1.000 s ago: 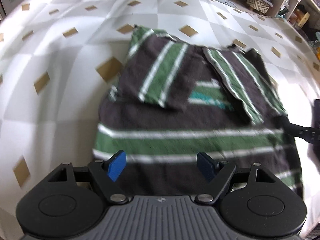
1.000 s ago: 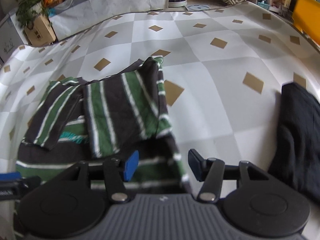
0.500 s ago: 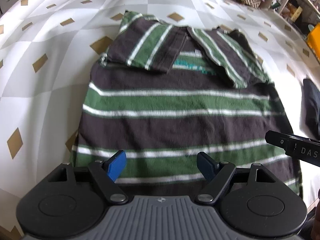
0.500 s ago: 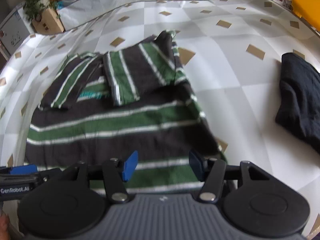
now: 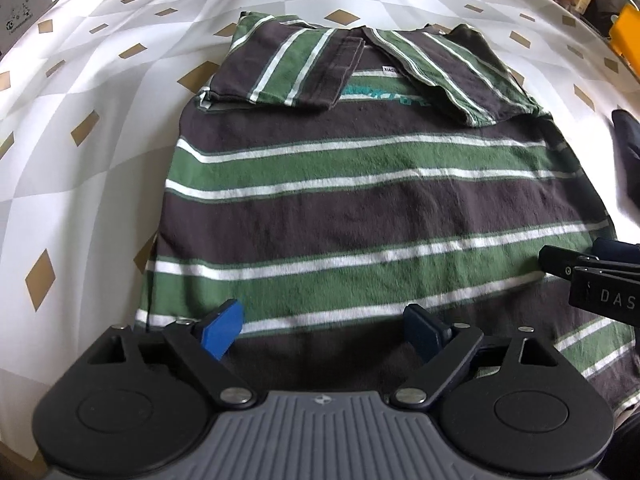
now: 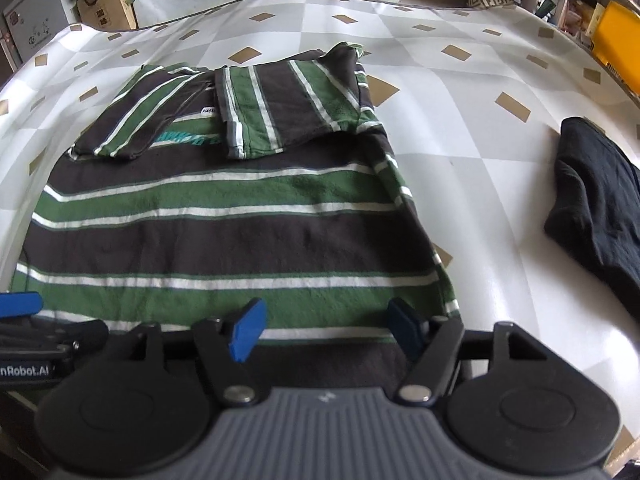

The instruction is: Fold clothes

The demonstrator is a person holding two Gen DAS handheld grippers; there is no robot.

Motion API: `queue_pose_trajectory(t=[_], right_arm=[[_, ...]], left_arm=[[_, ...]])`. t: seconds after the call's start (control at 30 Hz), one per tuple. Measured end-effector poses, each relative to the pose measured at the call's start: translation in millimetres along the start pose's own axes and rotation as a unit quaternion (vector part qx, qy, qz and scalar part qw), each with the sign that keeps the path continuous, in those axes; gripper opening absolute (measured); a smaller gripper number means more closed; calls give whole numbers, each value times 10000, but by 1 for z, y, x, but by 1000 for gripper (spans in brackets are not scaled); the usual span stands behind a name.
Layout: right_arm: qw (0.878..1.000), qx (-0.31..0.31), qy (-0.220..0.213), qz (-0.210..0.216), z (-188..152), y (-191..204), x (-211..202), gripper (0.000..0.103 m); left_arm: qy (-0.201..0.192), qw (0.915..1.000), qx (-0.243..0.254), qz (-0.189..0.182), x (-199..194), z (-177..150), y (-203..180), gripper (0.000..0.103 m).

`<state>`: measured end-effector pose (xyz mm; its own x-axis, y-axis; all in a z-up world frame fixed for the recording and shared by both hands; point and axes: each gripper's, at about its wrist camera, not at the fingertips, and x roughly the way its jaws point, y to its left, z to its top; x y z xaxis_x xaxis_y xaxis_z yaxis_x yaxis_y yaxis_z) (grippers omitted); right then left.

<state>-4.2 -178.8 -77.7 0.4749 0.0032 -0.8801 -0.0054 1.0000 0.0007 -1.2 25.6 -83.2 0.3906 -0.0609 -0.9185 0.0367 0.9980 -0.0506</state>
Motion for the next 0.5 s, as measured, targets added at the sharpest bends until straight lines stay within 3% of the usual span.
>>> queue_pose_trajectory(t=[0.3, 0.5], right_arm=[[9996, 207, 37, -188, -8, -9, -4, 73], [9971, 733, 167, -125, -12, -21, -11, 73]], left_arm=[[10, 10000, 79, 35, -5, -15, -8, 92], [-46, 10000, 48, 68, -10, -21, -8, 91]])
